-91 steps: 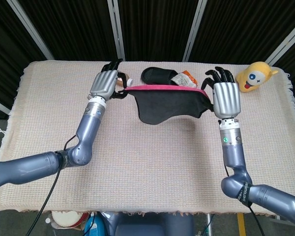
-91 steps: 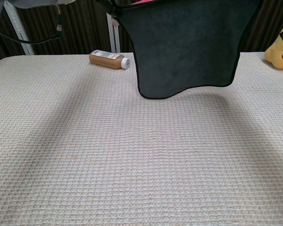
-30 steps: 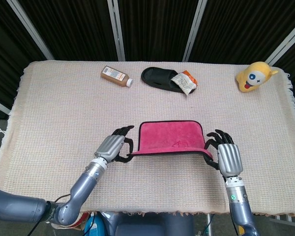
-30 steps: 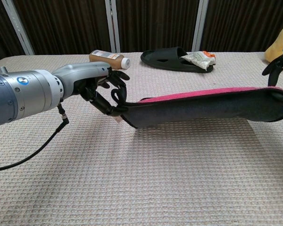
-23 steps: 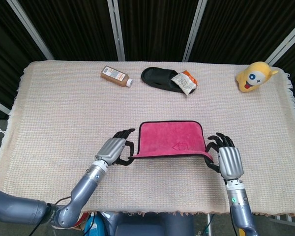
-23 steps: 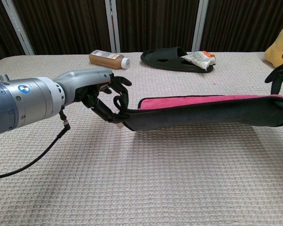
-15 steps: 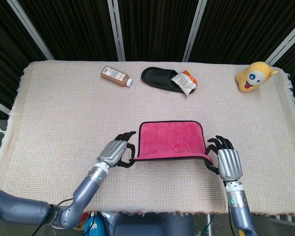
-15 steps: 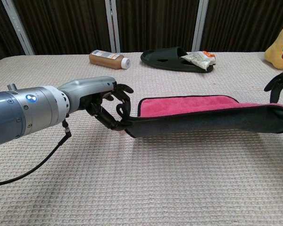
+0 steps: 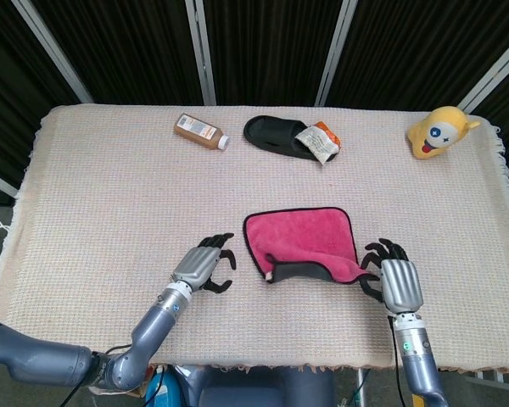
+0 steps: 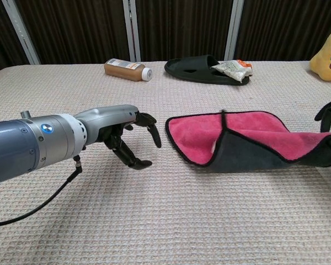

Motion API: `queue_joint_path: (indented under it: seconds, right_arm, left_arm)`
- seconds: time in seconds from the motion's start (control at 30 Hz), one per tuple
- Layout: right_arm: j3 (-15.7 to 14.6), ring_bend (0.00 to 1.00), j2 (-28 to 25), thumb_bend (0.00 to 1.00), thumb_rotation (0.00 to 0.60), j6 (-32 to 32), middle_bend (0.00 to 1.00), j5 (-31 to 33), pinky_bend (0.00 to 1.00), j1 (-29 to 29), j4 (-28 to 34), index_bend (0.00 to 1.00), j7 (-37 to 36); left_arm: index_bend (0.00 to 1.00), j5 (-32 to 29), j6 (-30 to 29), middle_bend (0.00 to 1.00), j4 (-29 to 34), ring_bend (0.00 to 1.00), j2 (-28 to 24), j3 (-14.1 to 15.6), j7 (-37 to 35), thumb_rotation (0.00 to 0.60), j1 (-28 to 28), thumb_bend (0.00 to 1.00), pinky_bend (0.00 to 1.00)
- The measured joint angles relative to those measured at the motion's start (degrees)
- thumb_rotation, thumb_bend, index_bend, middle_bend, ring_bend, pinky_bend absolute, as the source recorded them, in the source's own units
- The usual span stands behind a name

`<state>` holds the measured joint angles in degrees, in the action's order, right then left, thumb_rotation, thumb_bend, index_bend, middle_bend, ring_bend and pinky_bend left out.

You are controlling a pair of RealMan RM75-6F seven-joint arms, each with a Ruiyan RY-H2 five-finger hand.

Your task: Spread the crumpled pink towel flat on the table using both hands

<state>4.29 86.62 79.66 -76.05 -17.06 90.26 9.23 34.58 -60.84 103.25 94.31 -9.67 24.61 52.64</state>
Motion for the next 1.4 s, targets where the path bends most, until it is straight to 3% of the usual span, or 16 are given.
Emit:
queue_joint_path:
  seconds: [0.1,0.3,0.43,0.6,0.73,0.87,1.03,1.2,1.3,1.4]
  right_arm:
    - [-0.1,0.03,-0.9,0.52,0.600,-2.0,0.16,0.8,0.09,-0.2,0.6,0.20,0.9]
    - [-0.3,0.00,-2.2,0.41,0.600,-3.3,0.08,1.9,0.07,0.1,2.2,0.04,2.9]
    - [-0.3,0.00,-2.8,0.35,0.600,-3.1,0.05,1.7,0.06,0.5,2.7,0.00,3.1]
    - [-0.2,0.00,-3.8,0.35,0.600,-2.8,0.03,1.5,0.06,1.0,3.0,0.00,3.9]
    - [0.6,0.00,-6.0,0.35,0.600,-0.7,0.03,0.5,0.06,1.8,3.2,0.00,2.8]
    - [1.5,0.00,-8.7,0.35,0.600,1.0,0.03,-0.4,0.06,2.8,3.5,0.00,-0.3]
    - [2.3,0.00,-11.3,0.35,0.600,3.6,0.03,-2.5,0.06,4.2,3.6,0.00,-4.9]
    - [3.3,0.00,-13.3,0.35,0.600,4.4,0.03,-3.6,0.06,4.8,3.5,0.00,-7.5]
    - [3.7,0.00,-13.7,0.35,0.600,4.6,0.03,-3.8,0.06,4.9,3.2,0.00,-8.8]
    - [3.9,0.00,-14.0,0.35,0.600,4.7,0.03,-4.0,0.06,5.1,2.9,0.00,-10.0]
  left_arm:
    - [0.05,-0.5,1.3,0.00,0.1,0.00,-0.8,0.0,0.3,0.600,0.2,0.25,0.00]
    - [0.00,-0.5,2.4,0.00,0.5,0.00,-2.0,0.0,0.1,0.600,0.1,0.21,0.00]
    - [0.00,-0.5,2.8,0.00,0.5,0.00,-2.7,0.0,-0.6,0.600,-0.3,0.17,0.00]
    - [0.00,0.0,3.1,0.00,0.7,0.00,-3.7,-0.3,-2.2,0.600,-1.0,0.01,0.00]
    - [0.00,0.2,3.4,0.00,0.9,0.00,-4.6,-1.7,-5.0,0.600,-1.8,0.00,0.00]
    - [0.10,-0.7,4.3,0.00,1.3,0.00,-5.2,-4.4,-7.3,0.600,-1.7,0.05,0.00]
    - [0.18,-3.5,2.6,0.00,0.7,0.00,-4.2,-7.0,-4.3,0.600,1.2,0.08,0.00]
    - [0.24,-10.3,0.6,0.00,-0.4,0.00,-2.3,-10.3,-0.1,0.600,5.6,0.10,0.00]
    - [0.36,-14.8,-0.9,0.00,-1.6,0.00,-0.9,-12.6,2.4,0.600,8.6,0.15,0.00]
    - [0.42,-18.5,-2.4,0.00,-3.1,0.00,0.8,-14.4,5.2,0.600,11.5,0.17,0.00]
